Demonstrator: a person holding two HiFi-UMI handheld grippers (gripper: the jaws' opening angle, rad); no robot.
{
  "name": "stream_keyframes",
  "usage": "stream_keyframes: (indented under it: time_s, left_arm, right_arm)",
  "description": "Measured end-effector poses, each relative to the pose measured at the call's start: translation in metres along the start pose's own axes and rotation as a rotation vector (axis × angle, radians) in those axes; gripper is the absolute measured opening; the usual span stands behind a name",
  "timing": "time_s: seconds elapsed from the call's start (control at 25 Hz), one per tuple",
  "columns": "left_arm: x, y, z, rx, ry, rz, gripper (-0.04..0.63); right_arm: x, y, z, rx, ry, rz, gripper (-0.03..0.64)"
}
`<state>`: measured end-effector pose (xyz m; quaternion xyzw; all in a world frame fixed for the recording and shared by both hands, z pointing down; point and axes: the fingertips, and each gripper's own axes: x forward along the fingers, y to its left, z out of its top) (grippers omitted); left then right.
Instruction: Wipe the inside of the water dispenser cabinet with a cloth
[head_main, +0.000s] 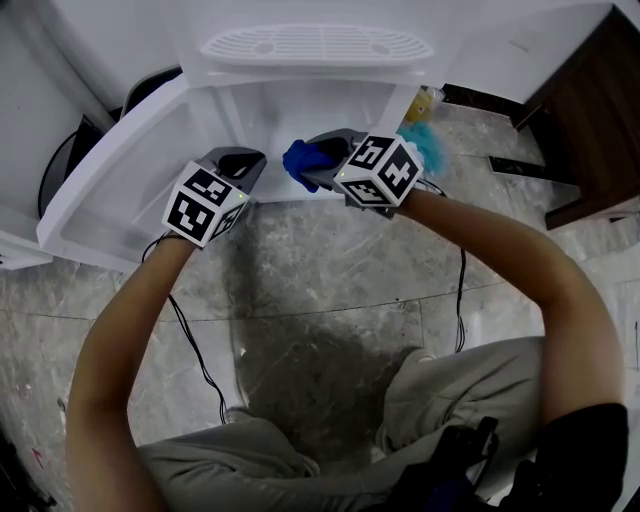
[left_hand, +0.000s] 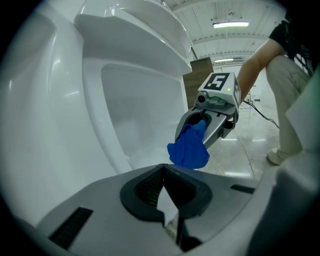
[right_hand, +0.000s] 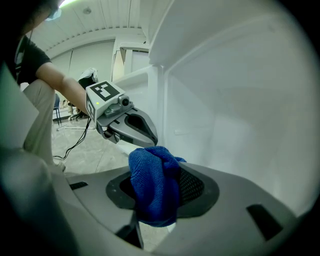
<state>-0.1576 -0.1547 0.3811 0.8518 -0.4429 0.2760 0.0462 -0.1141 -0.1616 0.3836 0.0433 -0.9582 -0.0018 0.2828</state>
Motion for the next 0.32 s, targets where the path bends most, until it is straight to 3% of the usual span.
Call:
stream_keyframes:
  time_s: [0.32]
  left_arm:
    - [-0.004, -0.003, -0.015, 0.019, 0.047, -0.004, 0.005]
  right_arm:
    - [0.002, 0.006, -0.004, -0.069, 0.034, 0.008, 0.143]
